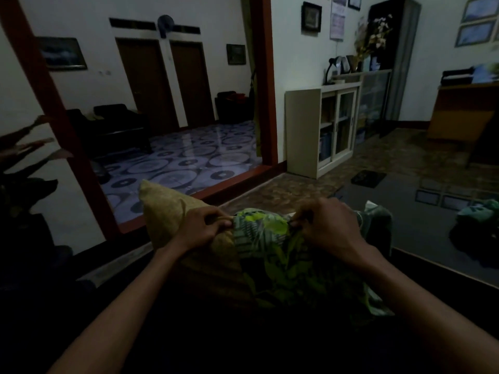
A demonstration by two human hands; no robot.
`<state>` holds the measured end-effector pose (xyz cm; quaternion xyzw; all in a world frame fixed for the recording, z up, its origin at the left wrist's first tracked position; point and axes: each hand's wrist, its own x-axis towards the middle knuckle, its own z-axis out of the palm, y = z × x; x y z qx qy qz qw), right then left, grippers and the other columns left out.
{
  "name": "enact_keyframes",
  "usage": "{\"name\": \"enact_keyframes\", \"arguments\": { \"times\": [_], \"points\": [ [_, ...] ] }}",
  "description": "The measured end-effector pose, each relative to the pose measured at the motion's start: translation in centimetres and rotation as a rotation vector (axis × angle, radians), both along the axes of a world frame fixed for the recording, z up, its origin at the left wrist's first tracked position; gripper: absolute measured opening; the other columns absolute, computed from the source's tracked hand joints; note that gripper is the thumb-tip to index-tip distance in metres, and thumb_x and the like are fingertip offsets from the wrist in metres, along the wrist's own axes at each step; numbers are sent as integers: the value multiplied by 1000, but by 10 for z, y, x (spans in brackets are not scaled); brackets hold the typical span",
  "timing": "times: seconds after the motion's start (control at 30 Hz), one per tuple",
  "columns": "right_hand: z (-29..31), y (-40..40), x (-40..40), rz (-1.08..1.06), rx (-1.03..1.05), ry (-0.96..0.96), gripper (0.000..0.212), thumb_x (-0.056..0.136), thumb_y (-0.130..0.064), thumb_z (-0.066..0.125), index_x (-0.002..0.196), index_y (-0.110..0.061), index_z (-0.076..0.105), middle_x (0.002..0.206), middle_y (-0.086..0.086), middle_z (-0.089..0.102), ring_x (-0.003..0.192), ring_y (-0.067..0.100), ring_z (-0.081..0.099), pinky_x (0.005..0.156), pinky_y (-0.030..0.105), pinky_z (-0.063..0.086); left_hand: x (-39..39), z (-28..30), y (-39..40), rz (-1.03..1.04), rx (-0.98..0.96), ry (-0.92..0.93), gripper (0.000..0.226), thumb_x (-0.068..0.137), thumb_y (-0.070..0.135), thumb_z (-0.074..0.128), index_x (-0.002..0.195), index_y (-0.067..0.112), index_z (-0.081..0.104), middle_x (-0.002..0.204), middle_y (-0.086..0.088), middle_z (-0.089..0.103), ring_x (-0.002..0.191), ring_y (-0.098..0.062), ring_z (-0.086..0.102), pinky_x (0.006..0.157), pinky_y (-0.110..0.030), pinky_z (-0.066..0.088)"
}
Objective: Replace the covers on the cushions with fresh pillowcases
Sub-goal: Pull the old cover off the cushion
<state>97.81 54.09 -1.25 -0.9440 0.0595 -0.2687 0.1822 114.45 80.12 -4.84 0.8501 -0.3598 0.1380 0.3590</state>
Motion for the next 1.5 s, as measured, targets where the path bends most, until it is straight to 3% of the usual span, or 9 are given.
{"name": "enact_keyframes", "arguments": {
  "times": [0.23,0.5,0.63,0.73,0.87,1.0,1.2,1.33,1.5],
  "points": [
    [1,-56,-35,-113,71,-21,13,77,-26,86,77,-36,78,73,-19,69,71,6,64,84,33,53,2,3,2,11,-27,-28,7,83,20,80,82,26,76,79,14,72,79,-6,66,76,-37,55],
    [-4,-66,-39,-25,74,-19,25,81,-51,80,103,-38,75,101,-18,63,87,7,59,80,35,51,-20,12,-29,-81,91,-84,21,86,41,76,106,39,69,103,26,65,96,13,59,80,-10,45],
    [-12,-69,-33,-19,137,-48,9,86,-21,81,94,-25,82,96,-8,76,82,10,66,74,32,56,-36,5,-58,-88,109,-76,13,84,41,77,96,37,76,96,20,72,90,4,64,80,-18,51],
    [-24,-83,-41,-83,155,-95,17,82,-9,80,87,-26,82,81,-12,76,67,0,62,65,20,49,-36,3,-63,-53,28,-77,22,83,22,80,78,41,70,79,19,70,78,5,64,67,-7,43],
    [-39,-103,-57,-133,216,-151,25,77,0,80,81,-25,81,71,-16,71,65,-2,64,66,28,59,-35,3,-58,-40,10,-86,16,84,19,80,78,32,74,75,20,69,76,6,64,63,-4,40],
    [-40,-97,-63,-113,313,-177,10,82,-10,82,88,-19,82,75,-12,69,66,-10,61,57,2,41,-34,5,-58,-19,66,-53,13,86,25,77,82,36,71,78,21,67,75,7,62,63,-9,41],
    [-34,-78,-52,8,286,-154,31,80,-28,85,110,-21,78,94,-7,68,83,4,60,67,3,37,-61,-5,-77,-148,81,-87,32,83,46,74,112,34,74,110,18,72,100,5,64,87,-17,50],
    [-40,-86,-51,-48,341,-177,16,78,-3,83,87,-17,82,78,-7,72,74,3,66,65,6,47,-62,-11,-81,-88,5,-57,15,78,25,84,88,33,75,88,16,72,83,0,67,75,-28,55],
    [-56,-117,-82,-237,398,-155,27,76,11,69,78,-13,80,74,-1,74,67,3,65,73,28,59,-58,-2,-74,-79,-18,-21,17,79,15,83,79,29,75,78,17,70,76,4,65,64,-6,44]
  ]
}}
